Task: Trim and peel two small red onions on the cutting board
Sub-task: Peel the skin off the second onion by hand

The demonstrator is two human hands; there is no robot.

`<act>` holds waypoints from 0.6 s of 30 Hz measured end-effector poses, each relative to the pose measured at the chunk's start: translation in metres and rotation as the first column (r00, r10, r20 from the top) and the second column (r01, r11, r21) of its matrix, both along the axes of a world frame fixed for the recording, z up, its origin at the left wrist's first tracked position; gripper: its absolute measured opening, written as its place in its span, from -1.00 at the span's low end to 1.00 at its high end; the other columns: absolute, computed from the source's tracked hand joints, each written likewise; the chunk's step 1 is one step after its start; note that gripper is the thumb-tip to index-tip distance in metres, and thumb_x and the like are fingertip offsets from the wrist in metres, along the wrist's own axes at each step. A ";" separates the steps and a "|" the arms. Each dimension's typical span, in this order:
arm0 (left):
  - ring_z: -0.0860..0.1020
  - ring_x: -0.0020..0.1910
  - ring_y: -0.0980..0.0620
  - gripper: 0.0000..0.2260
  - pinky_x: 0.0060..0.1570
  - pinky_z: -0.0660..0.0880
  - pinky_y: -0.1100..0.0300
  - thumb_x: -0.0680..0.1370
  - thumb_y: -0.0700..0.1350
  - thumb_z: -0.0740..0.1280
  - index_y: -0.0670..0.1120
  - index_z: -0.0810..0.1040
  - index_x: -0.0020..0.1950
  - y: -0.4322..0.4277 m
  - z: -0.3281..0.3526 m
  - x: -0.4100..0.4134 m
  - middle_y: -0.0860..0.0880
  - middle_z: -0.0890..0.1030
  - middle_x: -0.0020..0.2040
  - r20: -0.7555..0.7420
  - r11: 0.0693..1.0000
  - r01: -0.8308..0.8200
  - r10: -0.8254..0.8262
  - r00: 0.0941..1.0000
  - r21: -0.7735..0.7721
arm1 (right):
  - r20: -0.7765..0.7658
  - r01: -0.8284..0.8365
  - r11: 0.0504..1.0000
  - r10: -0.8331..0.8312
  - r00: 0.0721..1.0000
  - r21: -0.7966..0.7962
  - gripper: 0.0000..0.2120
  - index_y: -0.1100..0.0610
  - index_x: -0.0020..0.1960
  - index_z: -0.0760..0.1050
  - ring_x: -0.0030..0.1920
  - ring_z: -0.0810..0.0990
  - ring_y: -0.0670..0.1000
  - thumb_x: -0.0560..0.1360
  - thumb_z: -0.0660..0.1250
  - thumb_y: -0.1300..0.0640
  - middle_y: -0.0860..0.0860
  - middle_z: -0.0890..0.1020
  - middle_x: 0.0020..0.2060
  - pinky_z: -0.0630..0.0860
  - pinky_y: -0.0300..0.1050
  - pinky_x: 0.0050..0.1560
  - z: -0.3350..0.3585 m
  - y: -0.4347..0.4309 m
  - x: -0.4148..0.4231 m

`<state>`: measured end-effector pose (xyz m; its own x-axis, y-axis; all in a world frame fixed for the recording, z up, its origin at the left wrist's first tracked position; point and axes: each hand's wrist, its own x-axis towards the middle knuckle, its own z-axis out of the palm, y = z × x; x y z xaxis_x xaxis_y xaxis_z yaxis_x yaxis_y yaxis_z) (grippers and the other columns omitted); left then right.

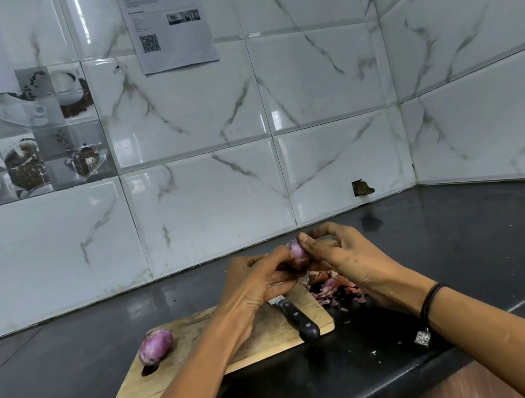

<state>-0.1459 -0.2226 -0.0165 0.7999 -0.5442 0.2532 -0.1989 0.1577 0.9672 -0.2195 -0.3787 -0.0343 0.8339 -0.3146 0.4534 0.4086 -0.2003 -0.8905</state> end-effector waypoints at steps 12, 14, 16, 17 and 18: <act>0.74 -0.12 -0.07 -0.67 0.01 0.66 0.11 0.48 0.00 0.52 -0.29 0.69 -0.03 -0.012 0.016 -0.001 -0.19 0.74 -0.16 0.110 0.979 -0.028 0.006 0.994 0.201 | -0.021 0.068 0.985 -0.072 0.997 -0.157 -0.51 0.21 0.08 0.59 -0.19 0.72 -0.12 0.41 0.47 -0.18 -0.05 0.73 -0.30 0.59 -0.20 -0.01 0.009 -0.013 -0.001; 0.74 -0.15 -0.05 -0.70 -0.12 0.67 0.17 0.48 -0.01 0.53 -0.26 0.69 -0.08 -0.019 0.016 -0.001 -0.17 0.74 -0.21 0.105 0.978 -0.046 0.025 0.994 0.205 | -0.025 0.077 0.986 -0.081 0.996 -0.148 -0.59 0.23 0.06 0.59 -0.18 0.73 -0.08 0.46 0.47 -0.11 -0.01 0.74 -0.28 0.59 -0.20 -0.03 0.006 -0.019 0.001; 0.74 -0.19 -0.03 -0.72 -0.24 0.65 0.23 0.48 -0.03 0.53 -0.27 0.69 -0.13 -0.026 0.013 -0.001 -0.16 0.73 -0.24 0.113 0.974 -0.058 0.034 0.993 0.217 | -0.031 0.095 0.981 -0.101 0.994 -0.169 -0.67 0.21 0.01 0.60 -0.15 0.75 -0.05 0.51 0.46 -0.07 0.05 0.76 -0.21 0.61 -0.23 -0.05 0.002 -0.024 0.002; 0.74 -0.19 -0.03 -0.72 -0.26 0.64 0.24 0.48 -0.04 0.53 -0.28 0.68 -0.13 -0.029 0.011 -0.001 -0.16 0.73 -0.24 0.120 0.971 -0.057 0.030 0.992 0.231 | -0.033 0.116 0.974 -0.125 0.992 -0.195 -0.70 0.18 -0.02 0.61 -0.17 0.75 -0.06 0.51 0.46 -0.07 0.05 0.76 -0.22 0.59 -0.29 -0.11 0.001 -0.026 0.002; 0.74 -0.20 -0.04 -0.72 -0.26 0.64 0.24 0.48 -0.05 0.52 -0.29 0.68 -0.13 -0.032 0.011 -0.001 -0.16 0.73 -0.24 0.126 0.968 -0.058 0.027 0.992 0.245 | -0.034 0.137 0.967 -0.148 0.988 -0.216 -0.71 0.16 -0.04 0.61 -0.20 0.74 -0.08 0.51 0.45 -0.08 0.04 0.76 -0.23 0.56 -0.33 -0.16 0.000 -0.027 0.001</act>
<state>-0.1465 -0.2543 -0.0054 0.7955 -0.5681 0.2108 -0.3175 -0.0945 0.9435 -0.2180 -0.4062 -0.0344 0.8106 -0.3328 0.4819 0.3182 -0.4405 -0.8395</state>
